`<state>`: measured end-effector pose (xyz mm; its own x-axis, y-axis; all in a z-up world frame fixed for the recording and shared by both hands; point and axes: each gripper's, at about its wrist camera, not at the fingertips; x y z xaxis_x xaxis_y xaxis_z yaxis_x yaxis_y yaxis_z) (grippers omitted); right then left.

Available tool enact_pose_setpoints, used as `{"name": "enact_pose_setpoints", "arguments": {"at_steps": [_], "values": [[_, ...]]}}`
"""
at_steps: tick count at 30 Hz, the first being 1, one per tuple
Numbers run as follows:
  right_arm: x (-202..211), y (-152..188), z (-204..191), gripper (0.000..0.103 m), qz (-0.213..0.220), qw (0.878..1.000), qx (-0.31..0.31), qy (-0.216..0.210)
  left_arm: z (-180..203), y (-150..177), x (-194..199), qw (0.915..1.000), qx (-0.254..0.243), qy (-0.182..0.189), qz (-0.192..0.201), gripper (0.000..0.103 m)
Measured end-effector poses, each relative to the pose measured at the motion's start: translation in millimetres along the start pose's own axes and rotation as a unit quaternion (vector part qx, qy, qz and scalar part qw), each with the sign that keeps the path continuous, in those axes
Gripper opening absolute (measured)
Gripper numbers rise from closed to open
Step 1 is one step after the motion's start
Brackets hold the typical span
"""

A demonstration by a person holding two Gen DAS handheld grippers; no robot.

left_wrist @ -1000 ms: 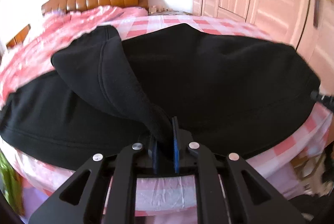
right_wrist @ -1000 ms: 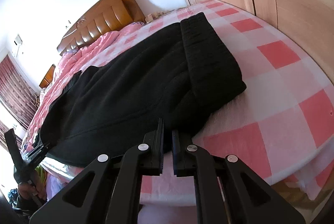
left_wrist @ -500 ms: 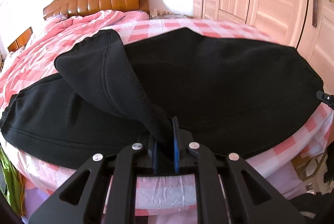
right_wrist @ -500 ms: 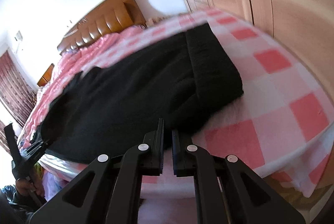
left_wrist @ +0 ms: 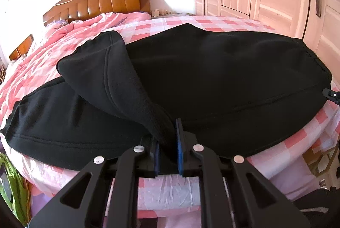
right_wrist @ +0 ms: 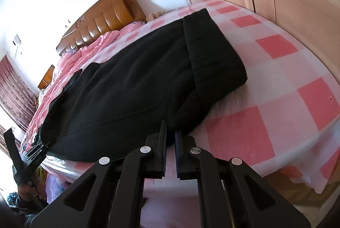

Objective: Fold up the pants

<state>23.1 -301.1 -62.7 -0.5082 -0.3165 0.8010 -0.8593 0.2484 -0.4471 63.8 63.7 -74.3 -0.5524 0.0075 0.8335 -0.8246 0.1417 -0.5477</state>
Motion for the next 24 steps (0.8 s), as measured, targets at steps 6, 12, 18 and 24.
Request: {"name": "enact_pose_setpoints", "arguments": {"at_steps": [6, 12, 18, 24], "values": [[29.6, 0.3, -3.4, 0.054, 0.041, 0.999, 0.01, 0.034, -4.8, -3.9, 38.8, 0.997, 0.033, -0.009, 0.07, 0.076], [21.4, -17.9, -33.6, 0.054, 0.055, 0.995, 0.071, 0.035, 36.6, -32.0, 70.1, 0.99, -0.035, -0.009, 0.137, 0.088], [-19.5, -19.8, -52.3, 0.054, 0.005, 0.989, 0.126, 0.077, 78.8, -55.3, 3.5, 0.9955, -0.086, 0.013, 0.038, 0.087], [-22.8, -3.5, -50.9, 0.054, -0.001, 0.981, 0.169, 0.099, 81.9, -35.7, -19.8, 0.9927, -0.119, 0.017, 0.0, 0.088]]}}
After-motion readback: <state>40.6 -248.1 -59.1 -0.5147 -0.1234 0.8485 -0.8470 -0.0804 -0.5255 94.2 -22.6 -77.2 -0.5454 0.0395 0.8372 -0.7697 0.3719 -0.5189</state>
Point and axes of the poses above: each gripper's, at about its wrist camera, not at the fingertips, and x roughly against the way its jaws point, z to its right, y to its underside, and after that the axes turned 13 degrees about -z, right-handed
